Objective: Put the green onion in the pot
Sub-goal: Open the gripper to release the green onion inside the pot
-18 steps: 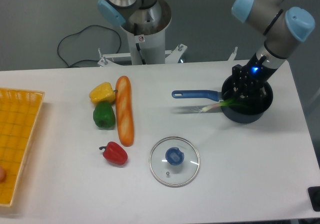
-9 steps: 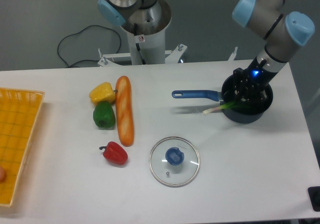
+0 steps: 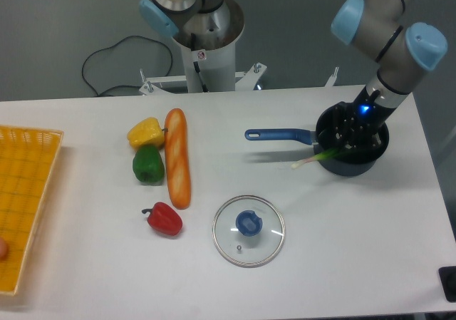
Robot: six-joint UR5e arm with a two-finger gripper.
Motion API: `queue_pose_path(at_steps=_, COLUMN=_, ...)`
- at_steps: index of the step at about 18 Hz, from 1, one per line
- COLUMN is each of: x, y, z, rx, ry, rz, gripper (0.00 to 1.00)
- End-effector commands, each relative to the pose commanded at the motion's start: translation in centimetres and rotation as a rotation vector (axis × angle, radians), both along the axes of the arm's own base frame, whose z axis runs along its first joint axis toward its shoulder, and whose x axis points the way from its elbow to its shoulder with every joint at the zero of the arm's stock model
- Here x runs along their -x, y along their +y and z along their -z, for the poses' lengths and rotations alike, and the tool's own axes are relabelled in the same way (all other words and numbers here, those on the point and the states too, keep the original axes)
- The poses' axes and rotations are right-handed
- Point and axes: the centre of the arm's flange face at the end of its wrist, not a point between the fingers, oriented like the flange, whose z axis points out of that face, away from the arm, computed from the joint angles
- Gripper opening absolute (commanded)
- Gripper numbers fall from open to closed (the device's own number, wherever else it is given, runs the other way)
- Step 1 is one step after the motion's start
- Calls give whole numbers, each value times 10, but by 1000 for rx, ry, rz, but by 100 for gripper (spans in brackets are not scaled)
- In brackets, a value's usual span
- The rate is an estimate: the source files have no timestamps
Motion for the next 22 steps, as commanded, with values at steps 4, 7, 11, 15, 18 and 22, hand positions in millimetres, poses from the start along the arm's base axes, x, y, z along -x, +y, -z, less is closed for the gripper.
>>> queue_pose_path(at_steps=4, x=0, y=0, z=0, rx=0, ry=0, rz=0, gripper=19)
queue_pose_path(at_steps=7, x=0, y=0, z=0, rx=0, ry=0, rz=-1, gripper=27)
queue_pose_path(at_steps=11, x=0, y=0, z=0, rx=0, ry=1, rz=-1, gripper=42)
queue_pose_path(at_steps=15, x=1, y=0, z=0, rx=0, ry=2, rz=0, gripper=47)
queue_pose_path(at_steps=18, x=1, y=0, z=0, rx=0, ry=1, rz=-1, gripper=48)
queue_pose_path(at_steps=22, x=5, y=1, z=-6, rx=-2, ry=15, rz=0, gripper=63)
